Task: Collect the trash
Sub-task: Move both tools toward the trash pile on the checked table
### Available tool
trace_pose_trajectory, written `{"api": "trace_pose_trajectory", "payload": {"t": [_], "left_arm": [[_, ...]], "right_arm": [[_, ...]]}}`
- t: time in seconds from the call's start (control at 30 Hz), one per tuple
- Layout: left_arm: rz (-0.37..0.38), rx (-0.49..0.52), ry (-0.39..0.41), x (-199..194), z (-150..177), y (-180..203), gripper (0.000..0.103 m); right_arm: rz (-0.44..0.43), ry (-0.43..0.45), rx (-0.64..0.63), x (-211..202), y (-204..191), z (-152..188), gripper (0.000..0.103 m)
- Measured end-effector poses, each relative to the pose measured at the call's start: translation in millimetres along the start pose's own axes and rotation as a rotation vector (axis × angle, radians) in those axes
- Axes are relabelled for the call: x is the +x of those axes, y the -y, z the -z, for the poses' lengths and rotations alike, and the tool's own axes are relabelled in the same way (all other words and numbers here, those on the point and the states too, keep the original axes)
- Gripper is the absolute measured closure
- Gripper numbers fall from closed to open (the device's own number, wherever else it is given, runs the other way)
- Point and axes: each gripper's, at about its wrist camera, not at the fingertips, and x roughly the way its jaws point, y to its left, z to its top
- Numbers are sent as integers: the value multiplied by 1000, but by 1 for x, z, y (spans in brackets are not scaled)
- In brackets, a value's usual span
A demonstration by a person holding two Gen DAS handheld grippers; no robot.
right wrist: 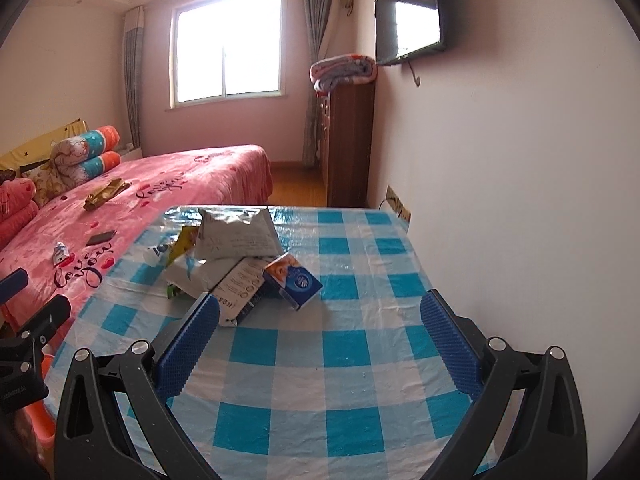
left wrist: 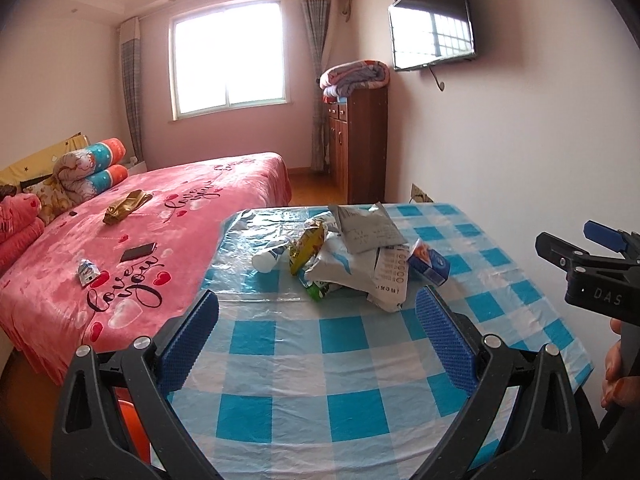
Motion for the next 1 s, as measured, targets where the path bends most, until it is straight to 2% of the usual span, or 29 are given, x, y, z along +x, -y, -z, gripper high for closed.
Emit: {"api": "trace_pose_trajectory", "payload": {"t": [0.77, 1.0], "left_arm": [[8, -98, 57, -30, 1, -25, 4], [31, -164, 82, -33, 2, -35, 4]], "right_arm": [[15, 75, -51, -40, -21, -6, 4], [23, 85, -63, -43, -25, -4, 4]]}}
